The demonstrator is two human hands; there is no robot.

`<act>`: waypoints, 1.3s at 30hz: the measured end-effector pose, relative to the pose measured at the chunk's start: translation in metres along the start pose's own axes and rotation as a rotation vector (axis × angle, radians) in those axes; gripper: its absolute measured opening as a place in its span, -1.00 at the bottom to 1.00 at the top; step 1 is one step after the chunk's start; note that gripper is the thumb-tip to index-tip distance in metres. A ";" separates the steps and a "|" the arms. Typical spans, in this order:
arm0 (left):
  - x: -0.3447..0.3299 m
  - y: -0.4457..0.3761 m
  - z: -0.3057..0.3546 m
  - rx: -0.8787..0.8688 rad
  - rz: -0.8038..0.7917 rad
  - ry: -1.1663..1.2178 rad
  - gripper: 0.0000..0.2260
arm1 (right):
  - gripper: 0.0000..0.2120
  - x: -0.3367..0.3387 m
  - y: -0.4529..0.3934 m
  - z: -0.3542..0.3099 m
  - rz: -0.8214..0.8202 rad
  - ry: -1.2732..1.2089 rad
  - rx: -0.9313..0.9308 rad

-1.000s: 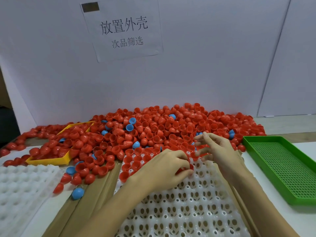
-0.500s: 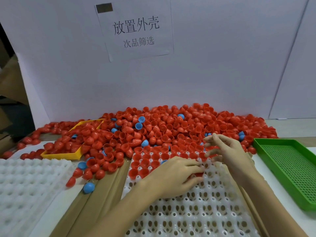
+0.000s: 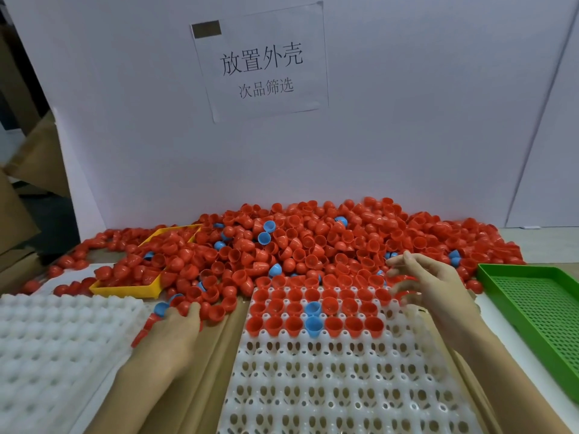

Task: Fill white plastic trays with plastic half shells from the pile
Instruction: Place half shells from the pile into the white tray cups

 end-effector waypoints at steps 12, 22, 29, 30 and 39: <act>0.051 -0.012 0.056 -0.727 0.225 1.212 -0.87 | -0.71 0.001 -0.001 0.004 -0.006 0.017 -0.012; 0.041 -0.014 0.082 -0.911 0.165 1.389 -0.88 | -0.70 0.002 -0.001 0.005 -0.009 0.023 -0.013; 0.087 -0.010 -0.012 -0.626 0.762 1.349 -0.87 | -0.69 0.002 -0.001 0.003 -0.007 0.024 -0.006; 0.097 -0.009 -0.035 -0.513 0.899 1.267 -0.87 | -0.69 0.002 -0.001 0.003 -0.007 0.026 -0.006; 0.093 -0.044 -0.006 -0.514 0.776 0.689 -0.79 | -0.70 0.001 0.000 0.004 -0.019 0.026 -0.007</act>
Point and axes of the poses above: each hand's wrist, its own y-axis away from the middle knuckle, its own x-axis out of the back of the hand, z = x × y, the point moved 9 cm from there along -y, towards the middle knuckle, and after that the axes turned 15 degrees about -z, right-handed, at the moved point
